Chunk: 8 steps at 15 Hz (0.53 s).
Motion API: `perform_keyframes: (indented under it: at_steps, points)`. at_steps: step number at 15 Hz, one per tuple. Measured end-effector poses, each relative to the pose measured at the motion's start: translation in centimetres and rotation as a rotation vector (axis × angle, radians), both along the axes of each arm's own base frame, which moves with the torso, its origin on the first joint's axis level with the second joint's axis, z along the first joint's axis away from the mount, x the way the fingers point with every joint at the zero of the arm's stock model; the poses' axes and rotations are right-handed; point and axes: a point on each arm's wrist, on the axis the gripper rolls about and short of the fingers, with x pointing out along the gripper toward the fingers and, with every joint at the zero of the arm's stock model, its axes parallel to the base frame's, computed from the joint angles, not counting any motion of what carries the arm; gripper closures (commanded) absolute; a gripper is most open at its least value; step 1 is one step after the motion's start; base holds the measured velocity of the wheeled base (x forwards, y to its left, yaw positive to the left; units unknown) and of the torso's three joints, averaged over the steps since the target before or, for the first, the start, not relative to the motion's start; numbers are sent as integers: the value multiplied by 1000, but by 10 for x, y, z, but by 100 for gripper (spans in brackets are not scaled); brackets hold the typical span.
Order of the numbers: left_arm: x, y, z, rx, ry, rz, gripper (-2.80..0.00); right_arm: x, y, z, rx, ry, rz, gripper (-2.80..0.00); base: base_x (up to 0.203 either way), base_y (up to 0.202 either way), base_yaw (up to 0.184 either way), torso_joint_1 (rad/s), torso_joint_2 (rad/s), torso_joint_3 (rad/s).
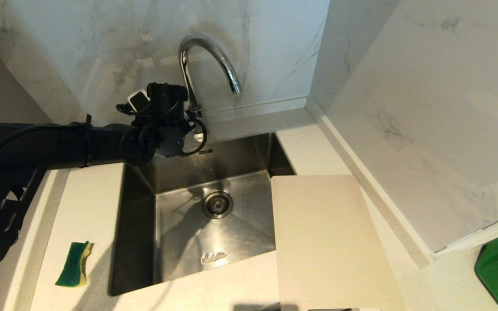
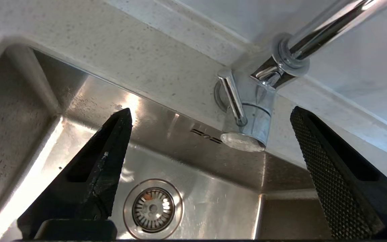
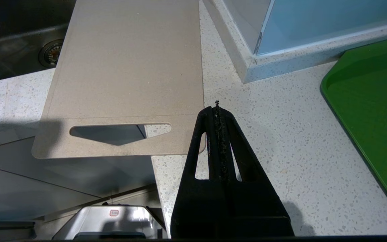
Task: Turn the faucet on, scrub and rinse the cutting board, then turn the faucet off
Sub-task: Turn on the tap
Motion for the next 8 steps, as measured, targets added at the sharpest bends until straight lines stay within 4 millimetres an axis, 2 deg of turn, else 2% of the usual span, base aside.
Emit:
perform_keyframes:
  at_steps: [5, 8]
  points:
    - [0, 1, 1, -95, -26, -2, -280, 0, 0, 0, 0, 0, 0, 0, 0, 0, 0, 0, 0, 0]
    - [3, 4, 1, -159, -63, 52, -280, 0, 0, 0, 0, 0, 0, 0, 0, 0, 0, 0, 0, 0]
